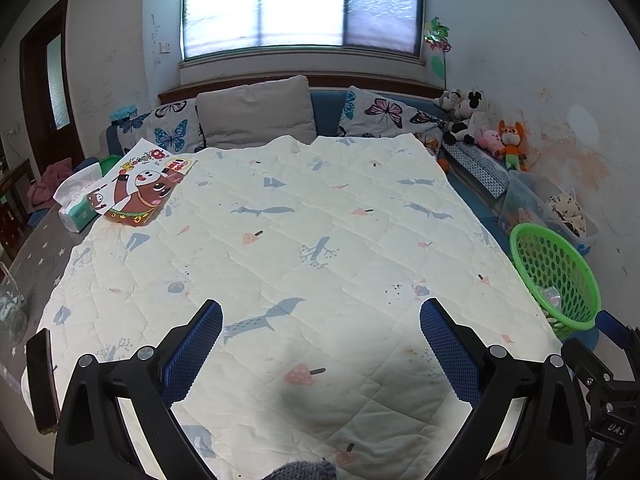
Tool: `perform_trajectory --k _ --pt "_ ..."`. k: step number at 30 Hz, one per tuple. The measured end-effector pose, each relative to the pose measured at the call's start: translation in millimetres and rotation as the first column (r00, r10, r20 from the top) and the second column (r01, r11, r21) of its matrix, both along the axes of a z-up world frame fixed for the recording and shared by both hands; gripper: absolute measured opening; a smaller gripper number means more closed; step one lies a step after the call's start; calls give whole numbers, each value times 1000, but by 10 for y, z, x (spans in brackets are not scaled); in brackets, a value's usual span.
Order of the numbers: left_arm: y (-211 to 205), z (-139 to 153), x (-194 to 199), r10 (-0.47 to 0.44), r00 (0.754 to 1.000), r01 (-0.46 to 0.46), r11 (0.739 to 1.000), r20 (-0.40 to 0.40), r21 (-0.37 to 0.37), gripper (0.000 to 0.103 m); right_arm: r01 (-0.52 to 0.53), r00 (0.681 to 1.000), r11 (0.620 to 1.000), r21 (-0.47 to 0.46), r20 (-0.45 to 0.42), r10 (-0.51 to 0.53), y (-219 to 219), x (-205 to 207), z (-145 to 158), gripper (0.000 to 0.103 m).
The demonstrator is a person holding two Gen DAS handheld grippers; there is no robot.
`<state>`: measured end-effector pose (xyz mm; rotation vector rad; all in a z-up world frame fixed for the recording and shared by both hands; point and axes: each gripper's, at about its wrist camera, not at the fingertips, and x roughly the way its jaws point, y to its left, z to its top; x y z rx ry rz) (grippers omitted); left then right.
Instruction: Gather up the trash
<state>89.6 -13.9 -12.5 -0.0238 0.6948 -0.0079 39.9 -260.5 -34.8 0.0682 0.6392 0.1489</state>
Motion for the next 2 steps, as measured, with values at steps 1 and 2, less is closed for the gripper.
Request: perform_trajectory --k 1,2 --pt "5 -2 -3 6 1000 -6 1000 -1 1 96 0 1000 1000 -1 0 0 2 1 0 99" --pt "9 -3 -2 10 1000 -10 1000 0 1 96 1 1000 1000 -1 0 -1 4 2 0 99"
